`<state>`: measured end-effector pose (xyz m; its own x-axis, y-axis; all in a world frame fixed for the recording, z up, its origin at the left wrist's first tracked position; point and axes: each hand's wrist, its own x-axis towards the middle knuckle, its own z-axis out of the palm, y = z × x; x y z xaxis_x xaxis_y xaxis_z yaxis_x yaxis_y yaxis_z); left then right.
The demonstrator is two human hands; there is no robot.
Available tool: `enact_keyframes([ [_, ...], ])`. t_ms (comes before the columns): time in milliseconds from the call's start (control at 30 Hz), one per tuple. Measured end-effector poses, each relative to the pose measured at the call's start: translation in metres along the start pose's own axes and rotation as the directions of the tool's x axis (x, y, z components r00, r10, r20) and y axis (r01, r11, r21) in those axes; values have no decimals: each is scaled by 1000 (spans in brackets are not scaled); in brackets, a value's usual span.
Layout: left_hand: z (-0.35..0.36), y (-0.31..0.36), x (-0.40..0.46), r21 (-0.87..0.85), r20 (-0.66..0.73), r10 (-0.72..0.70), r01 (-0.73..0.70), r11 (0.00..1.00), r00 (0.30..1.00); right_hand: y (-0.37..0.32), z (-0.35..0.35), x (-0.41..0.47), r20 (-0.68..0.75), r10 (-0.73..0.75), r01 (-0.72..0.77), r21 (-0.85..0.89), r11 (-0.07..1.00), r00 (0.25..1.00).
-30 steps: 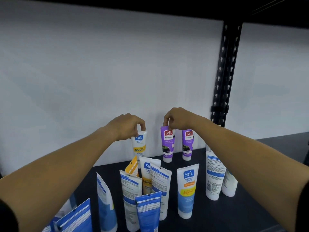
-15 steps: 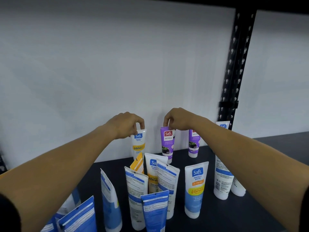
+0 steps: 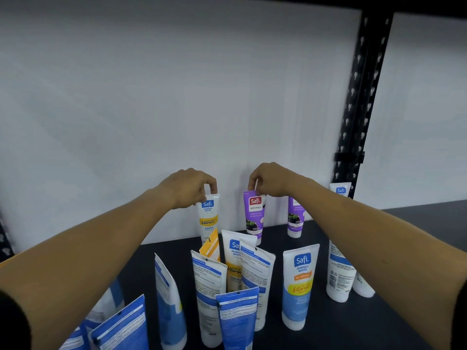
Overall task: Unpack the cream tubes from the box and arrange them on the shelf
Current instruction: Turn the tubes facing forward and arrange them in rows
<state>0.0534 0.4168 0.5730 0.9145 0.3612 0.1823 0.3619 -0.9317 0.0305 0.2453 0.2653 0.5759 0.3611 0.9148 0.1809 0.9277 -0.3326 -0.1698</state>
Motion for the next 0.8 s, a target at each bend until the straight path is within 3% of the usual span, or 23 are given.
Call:
enact_keyframes([
  [800,10,-3,-4,-3,-59,-13,13,1000,998,0,4,-3,-14,27,-27,36,999,1000],
])
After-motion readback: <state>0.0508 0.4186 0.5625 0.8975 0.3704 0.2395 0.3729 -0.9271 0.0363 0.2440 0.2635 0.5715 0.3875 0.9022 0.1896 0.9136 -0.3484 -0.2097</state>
